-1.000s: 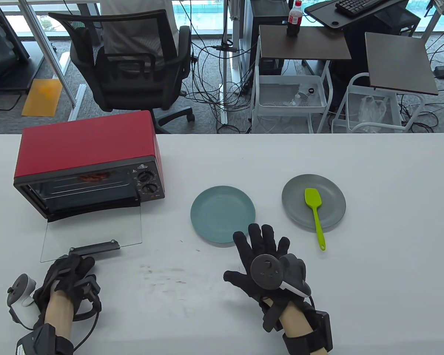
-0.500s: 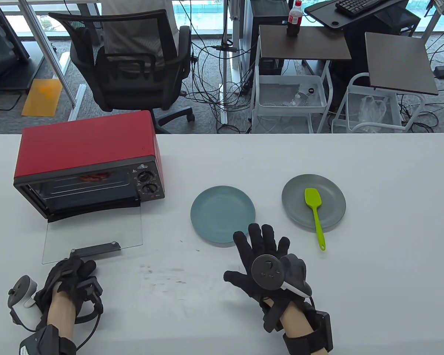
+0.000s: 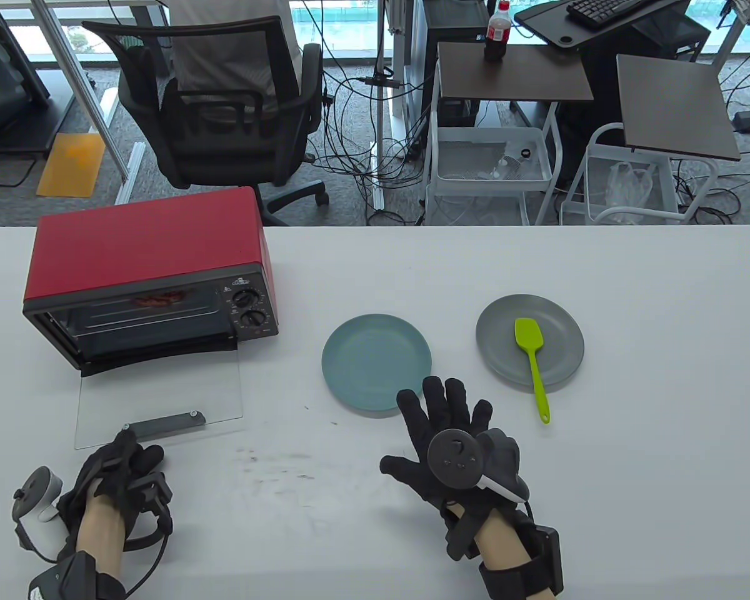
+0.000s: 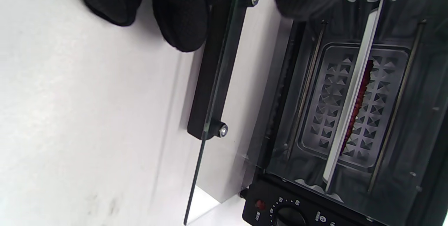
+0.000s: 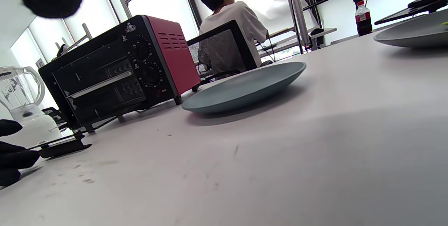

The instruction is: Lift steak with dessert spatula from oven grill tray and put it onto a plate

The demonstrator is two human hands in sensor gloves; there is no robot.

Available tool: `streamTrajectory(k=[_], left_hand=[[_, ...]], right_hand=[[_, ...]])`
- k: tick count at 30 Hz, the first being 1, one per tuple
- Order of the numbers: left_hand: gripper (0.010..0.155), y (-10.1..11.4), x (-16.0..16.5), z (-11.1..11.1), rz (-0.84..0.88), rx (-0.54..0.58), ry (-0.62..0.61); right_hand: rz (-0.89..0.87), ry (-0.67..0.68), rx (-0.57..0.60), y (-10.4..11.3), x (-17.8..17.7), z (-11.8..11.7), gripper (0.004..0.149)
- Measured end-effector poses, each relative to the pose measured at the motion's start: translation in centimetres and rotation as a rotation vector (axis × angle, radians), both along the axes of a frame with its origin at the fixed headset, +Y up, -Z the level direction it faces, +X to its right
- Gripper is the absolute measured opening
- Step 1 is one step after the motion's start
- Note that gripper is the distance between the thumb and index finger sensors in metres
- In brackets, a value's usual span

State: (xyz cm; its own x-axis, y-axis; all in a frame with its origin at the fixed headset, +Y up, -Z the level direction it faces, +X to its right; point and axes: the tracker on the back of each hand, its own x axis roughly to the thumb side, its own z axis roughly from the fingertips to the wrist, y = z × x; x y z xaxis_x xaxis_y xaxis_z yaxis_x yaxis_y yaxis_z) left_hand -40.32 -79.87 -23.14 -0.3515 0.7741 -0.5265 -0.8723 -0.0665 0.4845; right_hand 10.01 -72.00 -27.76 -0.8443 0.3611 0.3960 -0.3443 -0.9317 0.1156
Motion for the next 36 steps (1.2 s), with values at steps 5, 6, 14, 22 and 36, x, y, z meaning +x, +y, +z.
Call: streamTrajectory(k=[5, 6, 14, 22, 36], left_hand=[[0.079, 0.7, -0.1, 0.3, -0.019, 0.004, -0.007], [0.079, 0.9, -0.2, 0.3, -0.021, 0.005, -0.006], [0.081, 3.8, -0.9, 0.0, -0.037, 0.068, -0.029], [0.081, 5.2, -2.1, -3.0, -0.027, 0.167, -0.156], [0.085, 3.0, -4.2, -9.5, 0.050, 0.175, -0.206]], right_hand=[[-0.005, -0.002, 0.002, 0.1, 0.1, 0.0, 0.095], [-0.005, -0.002, 0.002, 0.1, 0.1, 0.0, 0.095], [-0.006, 0.000, 0.003, 0.1, 0.1, 0.0, 0.095], [0.015, 0.019, 0.021, 0.4, -0.5, 0.4, 0.095], [0.034, -0.009, -0.003, 0.1, -0.3, 0.1, 0.094]])
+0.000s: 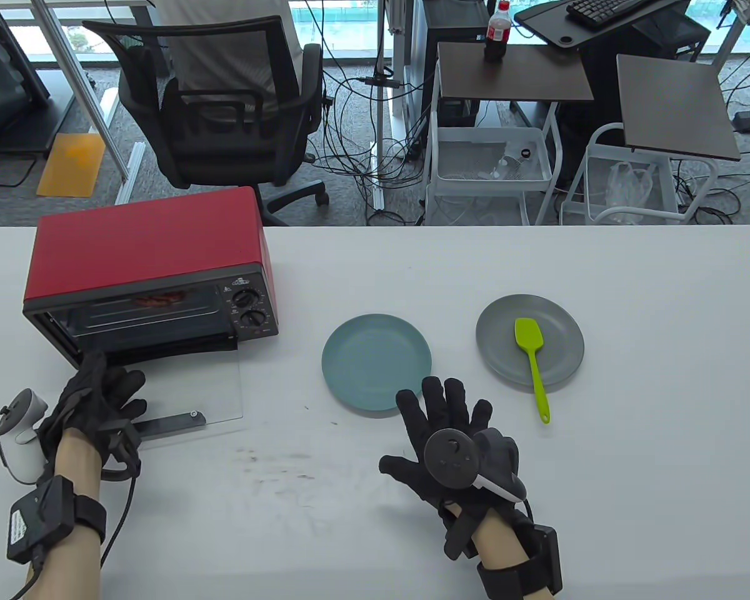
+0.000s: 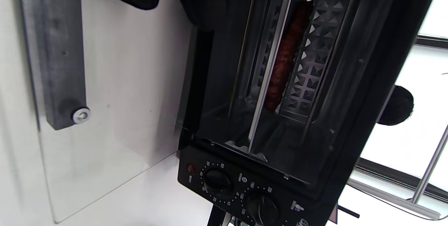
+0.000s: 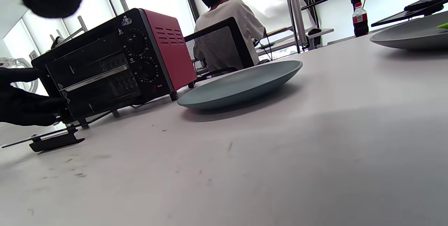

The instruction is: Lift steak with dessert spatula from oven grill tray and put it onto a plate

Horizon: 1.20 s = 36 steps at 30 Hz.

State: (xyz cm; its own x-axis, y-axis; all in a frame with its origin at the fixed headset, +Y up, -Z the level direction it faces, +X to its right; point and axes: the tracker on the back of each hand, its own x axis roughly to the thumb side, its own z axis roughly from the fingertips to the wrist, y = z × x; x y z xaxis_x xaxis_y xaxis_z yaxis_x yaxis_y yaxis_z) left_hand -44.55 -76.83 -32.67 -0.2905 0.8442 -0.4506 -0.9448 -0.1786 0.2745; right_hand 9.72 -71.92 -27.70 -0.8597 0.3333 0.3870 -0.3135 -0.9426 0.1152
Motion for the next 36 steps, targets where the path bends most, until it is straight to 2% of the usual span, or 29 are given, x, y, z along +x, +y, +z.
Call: streamTrajectory(k=[10, 17, 21, 25, 34, 35, 36], left_hand=[[0.086, -0.6, -1.8, -3.6, -0.001, -0.010, 0.026], [0.105, -1.1, -2.4, -5.4, 0.016, -0.017, 0.013], [0.103, -1.1, -2.7, -6.0, 0.016, -0.027, 0.004], [0.092, -0.8, -3.2, -6.4, -0.013, -0.038, -0.011], [0.082, -0.4, -3.3, -6.9, -0.055, -0.034, -0.032], [0.073, -0.3, -3.3, -7.0, -0.063, -0.018, -0.039], [0.072, -0.2, -3.3, -7.0, -0.060, -0.018, -0.040]], right_hand=[[0.020, -0.014, -0.025, -0.2, 0.0, -0.4, 0.094], [0.018, -0.062, -0.053, -0.7, 1.1, -1.1, 0.094], [0.016, -0.076, -0.062, -0.9, 1.4, -1.3, 0.094], [0.027, -0.082, -0.068, -1.0, 1.3, -1.4, 0.094], [0.030, -0.089, -0.073, -0.9, 1.4, -1.4, 0.094], [0.030, -0.090, -0.073, -0.9, 1.4, -1.4, 0.094], [0.030, -0.091, -0.074, -0.9, 1.4, -1.4, 0.094]])
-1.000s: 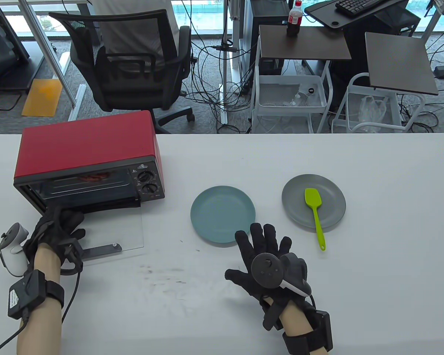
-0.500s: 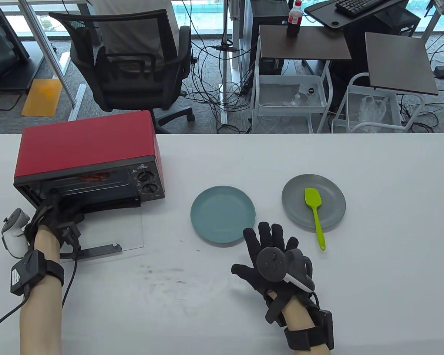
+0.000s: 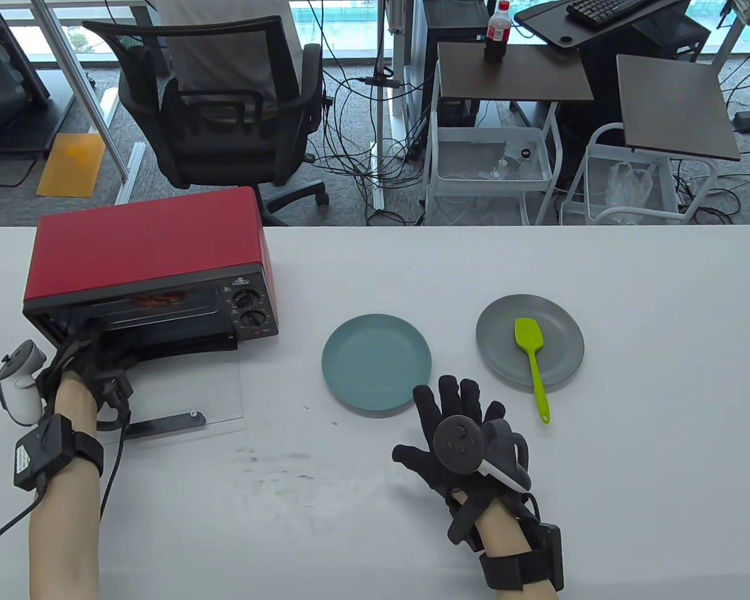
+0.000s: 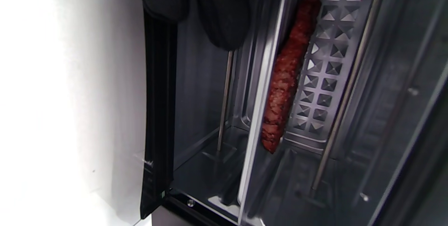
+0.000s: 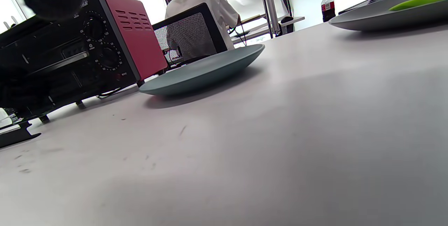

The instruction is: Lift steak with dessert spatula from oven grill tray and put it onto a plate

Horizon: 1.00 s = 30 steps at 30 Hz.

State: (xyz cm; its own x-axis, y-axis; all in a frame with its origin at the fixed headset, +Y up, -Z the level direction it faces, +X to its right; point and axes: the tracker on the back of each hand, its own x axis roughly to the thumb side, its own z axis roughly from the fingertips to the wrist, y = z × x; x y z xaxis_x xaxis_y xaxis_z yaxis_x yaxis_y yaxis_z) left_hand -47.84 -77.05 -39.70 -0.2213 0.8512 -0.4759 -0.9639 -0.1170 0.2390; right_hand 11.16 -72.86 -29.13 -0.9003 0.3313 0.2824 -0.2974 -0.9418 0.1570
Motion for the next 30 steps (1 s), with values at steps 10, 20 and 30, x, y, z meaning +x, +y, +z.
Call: streamTrajectory(k=[10, 20, 30], left_hand=[[0.069, -0.1, -0.1, 0.1, 0.020, 0.027, 0.030], [0.072, -0.3, 0.4, 1.7, 0.047, 0.072, 0.108], [0.057, -0.1, 1.1, 3.8, 0.039, 0.078, 0.225]], right_hand=[[-0.005, -0.003, -0.004, -0.1, 0.1, -0.1, 0.094], [-0.012, -0.001, -0.004, -0.1, 0.1, -0.1, 0.094], [-0.024, 0.008, 0.002, -0.2, 0.0, -0.1, 0.094]])
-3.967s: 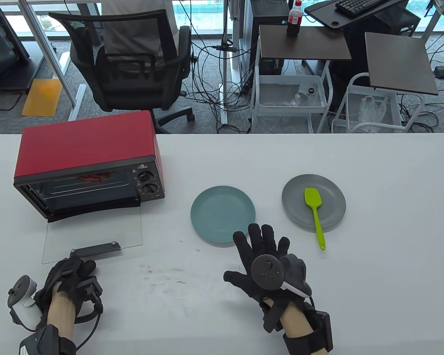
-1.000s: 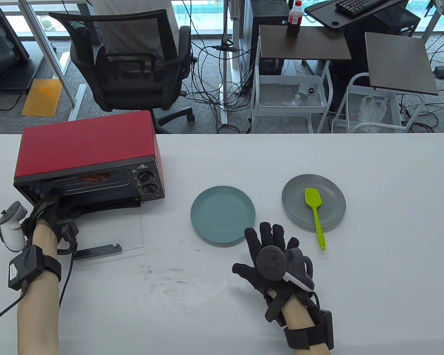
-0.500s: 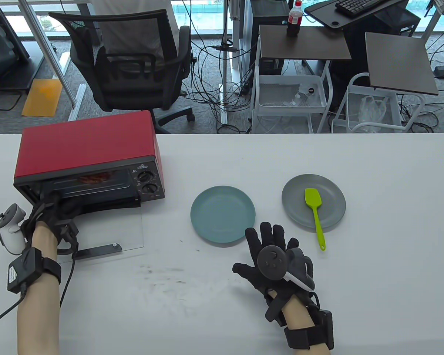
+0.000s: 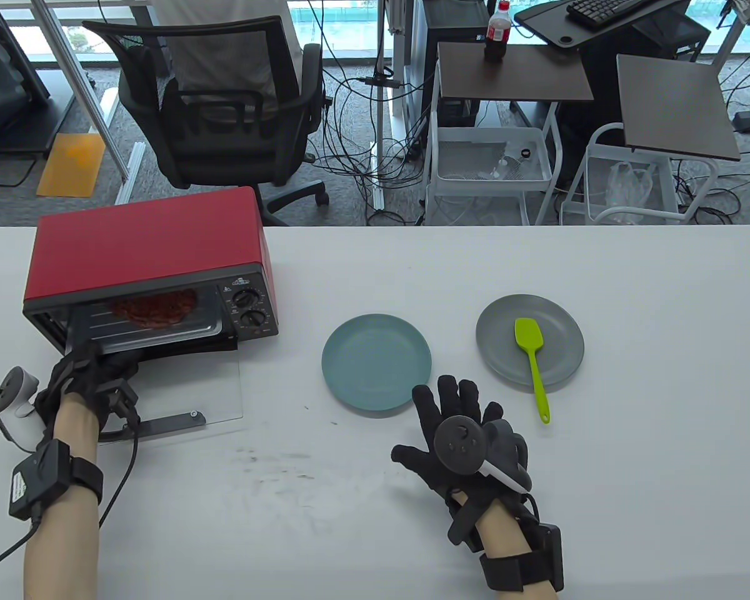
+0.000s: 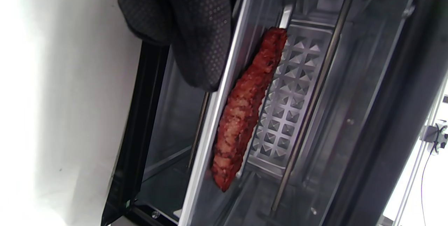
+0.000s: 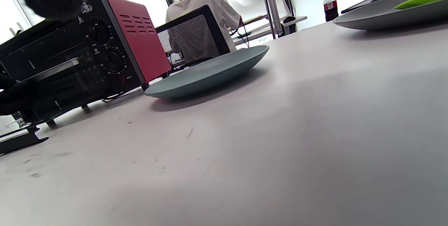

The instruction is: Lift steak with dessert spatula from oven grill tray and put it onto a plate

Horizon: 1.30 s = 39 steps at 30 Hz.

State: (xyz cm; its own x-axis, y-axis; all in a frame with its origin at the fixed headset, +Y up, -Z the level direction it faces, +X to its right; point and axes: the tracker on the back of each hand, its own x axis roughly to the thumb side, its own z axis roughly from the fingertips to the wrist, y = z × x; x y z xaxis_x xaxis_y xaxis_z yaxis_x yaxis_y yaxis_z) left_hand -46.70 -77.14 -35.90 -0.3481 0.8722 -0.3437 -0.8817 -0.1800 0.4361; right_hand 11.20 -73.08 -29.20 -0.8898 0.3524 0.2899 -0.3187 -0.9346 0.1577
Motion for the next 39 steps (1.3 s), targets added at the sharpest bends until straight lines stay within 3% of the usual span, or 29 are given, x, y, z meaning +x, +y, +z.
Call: streamTrajectory(k=[39], left_hand=[[0.053, 1.2, 2.5, 8.1, 0.003, 0.035, 0.004]], right_hand=[[-0.036, 0.001, -0.018, -0.2, 0.2, 0.3, 0.093]])
